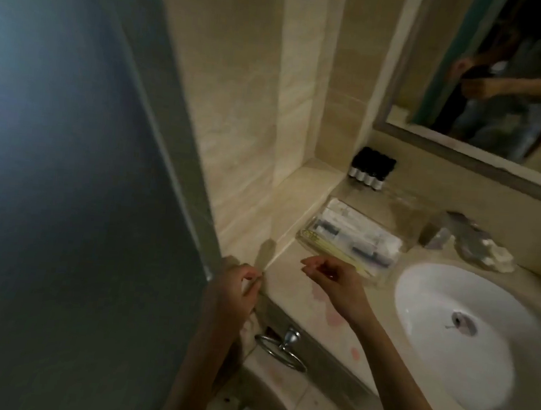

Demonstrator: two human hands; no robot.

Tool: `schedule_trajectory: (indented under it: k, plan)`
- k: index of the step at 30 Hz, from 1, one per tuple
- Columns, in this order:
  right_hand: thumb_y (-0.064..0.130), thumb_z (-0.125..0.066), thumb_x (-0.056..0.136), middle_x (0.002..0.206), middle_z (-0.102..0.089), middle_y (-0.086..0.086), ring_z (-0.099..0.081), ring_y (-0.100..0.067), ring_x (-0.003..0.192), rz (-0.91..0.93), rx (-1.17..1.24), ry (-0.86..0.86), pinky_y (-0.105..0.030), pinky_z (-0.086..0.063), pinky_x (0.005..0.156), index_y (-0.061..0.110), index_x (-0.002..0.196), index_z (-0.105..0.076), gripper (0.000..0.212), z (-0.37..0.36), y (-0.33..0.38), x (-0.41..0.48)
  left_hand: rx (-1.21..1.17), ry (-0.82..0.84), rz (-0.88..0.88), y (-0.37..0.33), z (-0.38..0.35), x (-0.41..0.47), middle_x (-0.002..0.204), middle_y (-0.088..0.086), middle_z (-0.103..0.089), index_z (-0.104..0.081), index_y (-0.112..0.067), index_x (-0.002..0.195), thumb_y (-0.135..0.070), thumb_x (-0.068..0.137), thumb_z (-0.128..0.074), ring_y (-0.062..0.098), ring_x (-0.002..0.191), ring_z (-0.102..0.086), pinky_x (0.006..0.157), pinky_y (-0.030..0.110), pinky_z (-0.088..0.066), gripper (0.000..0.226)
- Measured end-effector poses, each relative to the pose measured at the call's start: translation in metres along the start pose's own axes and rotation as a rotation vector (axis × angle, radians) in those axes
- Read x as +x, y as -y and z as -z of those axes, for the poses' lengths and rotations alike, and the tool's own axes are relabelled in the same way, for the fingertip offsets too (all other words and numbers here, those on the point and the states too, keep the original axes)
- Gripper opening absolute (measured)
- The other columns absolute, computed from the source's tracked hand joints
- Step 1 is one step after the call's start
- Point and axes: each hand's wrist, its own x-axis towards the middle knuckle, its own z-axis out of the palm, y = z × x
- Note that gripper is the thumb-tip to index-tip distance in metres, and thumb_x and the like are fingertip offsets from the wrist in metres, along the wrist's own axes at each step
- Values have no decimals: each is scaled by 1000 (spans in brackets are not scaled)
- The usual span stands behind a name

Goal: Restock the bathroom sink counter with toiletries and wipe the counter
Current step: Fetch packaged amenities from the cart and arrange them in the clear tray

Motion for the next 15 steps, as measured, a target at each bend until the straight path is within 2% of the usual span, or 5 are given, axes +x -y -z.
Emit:
schedule_trajectory:
  k: [2,4,6,9,15]
  plan:
    - [6,-66,87,96,-72,6,-67,-6,89,22,-28,138,-16,-51,81,17,87,-71,12,-21,4,12,73,-73,117,7,11,-9,105,-2,-69,-69,-22,107,-26,92,-60,14,95,-63,82,24,-47,18]
    - [6,-68,85,92,-73,6,-67,-4,86,44,-26,251,-15,-50,79,12,90,-73,9,-41,9,23,127,-161,243,12,20,-21,108,7,-70,-71,-18,109,-22,91,-62,24,100,-64,84,30,-46,21]
    - [6,-70,84,87,-73,6,-67,-1,80,88,-41,369,-13,-49,75,13,90,-73,10,-61,15,29,121,-271,333,19,27,-40,106,11,-71,-72,-14,107,-18,88,-65,28,100,-65,82,30,-45,20]
    - [5,-71,82,83,-72,3,-65,4,72,150,-76,581,-10,-49,71,14,90,-72,13,-94,24,26,154,-412,500,27,32,-82,108,-1,-70,-70,-24,109,-26,89,-64,17,102,-64,82,24,-41,21]
    - [8,-73,81,77,-68,11,-62,4,69,360,-178,1032,-16,-49,72,38,80,-65,31,-163,37,-17,181,-679,818,24,31,-181,107,-6,-68,-68,-25,108,-31,89,-64,13,102,-62,84,21,-37,21]
